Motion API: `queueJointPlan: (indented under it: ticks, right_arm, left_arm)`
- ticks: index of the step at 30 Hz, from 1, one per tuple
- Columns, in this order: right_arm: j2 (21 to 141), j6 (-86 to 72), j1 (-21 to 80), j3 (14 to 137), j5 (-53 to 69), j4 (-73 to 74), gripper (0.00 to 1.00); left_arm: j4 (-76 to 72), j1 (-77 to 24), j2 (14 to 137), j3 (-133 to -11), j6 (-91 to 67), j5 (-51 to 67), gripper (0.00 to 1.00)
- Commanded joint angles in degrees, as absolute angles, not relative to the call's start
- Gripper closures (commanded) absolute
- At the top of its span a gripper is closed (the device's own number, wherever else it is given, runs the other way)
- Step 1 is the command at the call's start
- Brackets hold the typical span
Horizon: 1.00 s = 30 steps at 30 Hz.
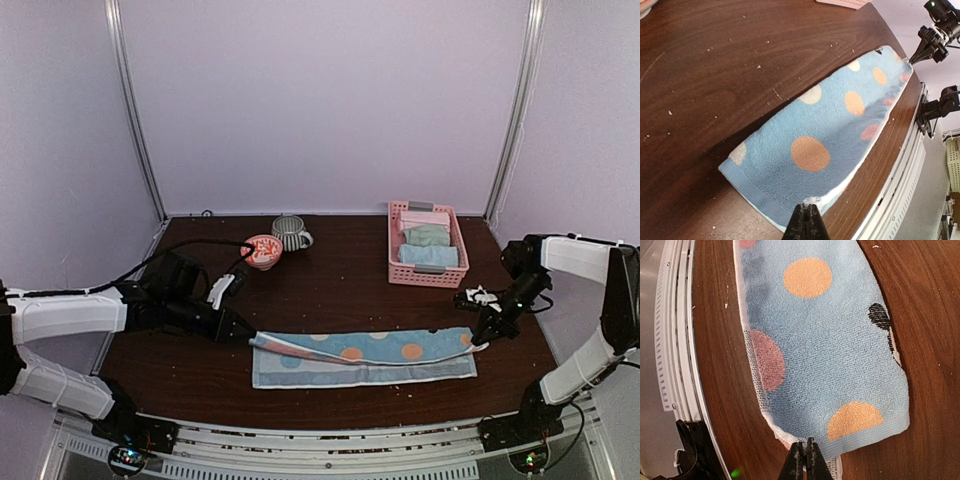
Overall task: Roll the towels
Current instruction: Fold the towel at the center of the board.
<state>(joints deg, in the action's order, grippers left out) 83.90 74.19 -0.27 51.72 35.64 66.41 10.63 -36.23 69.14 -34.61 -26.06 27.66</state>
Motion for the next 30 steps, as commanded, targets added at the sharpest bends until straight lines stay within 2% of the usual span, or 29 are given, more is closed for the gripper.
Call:
queueJointPlan:
  ticks: [1,6,16,20,22,24,30]
  right_arm:
    - [83.1,74.9,-0.4,50.3,32.6,66.3,1.00]
    - [83.1,74.7,-0.4,48.2,31.6,64.9,1.00]
    - [82.2,74.8,0.1,42.1,26.0,59.6,1.00]
    - [81.5,76.0,0.2,42.7,27.0,61.8,0.86]
    - [80.2,76.8,0.2,44.4,28.1,64.9,0.76]
    - [78.4,76.9,0.2,46.3,29.0,67.6,0.72]
    - [79.5,71.1,0.1,53.8,35.3,69.0,0.72]
  left_arm:
    - [10.8,-38.9,71.1,-33.1,-26.5,29.0,1.00]
    - [17.0,-39.6,75.6,-33.3,-29.0,22.3,1.00]
    - [16.1,-40.1,77.0,-31.4,-30.7,25.7,1.00]
    - [17.9,-40.4,78.8,-33.7,-29.1,25.8,1.00]
    - [19.8,-40.3,78.1,-36.2,-28.3,24.1,1.00]
    - [21.2,-40.4,77.6,-39.1,-27.5,22.1,1.00]
    - [16.5,-40.4,79.9,-47.8,-25.3,19.0,0.81]
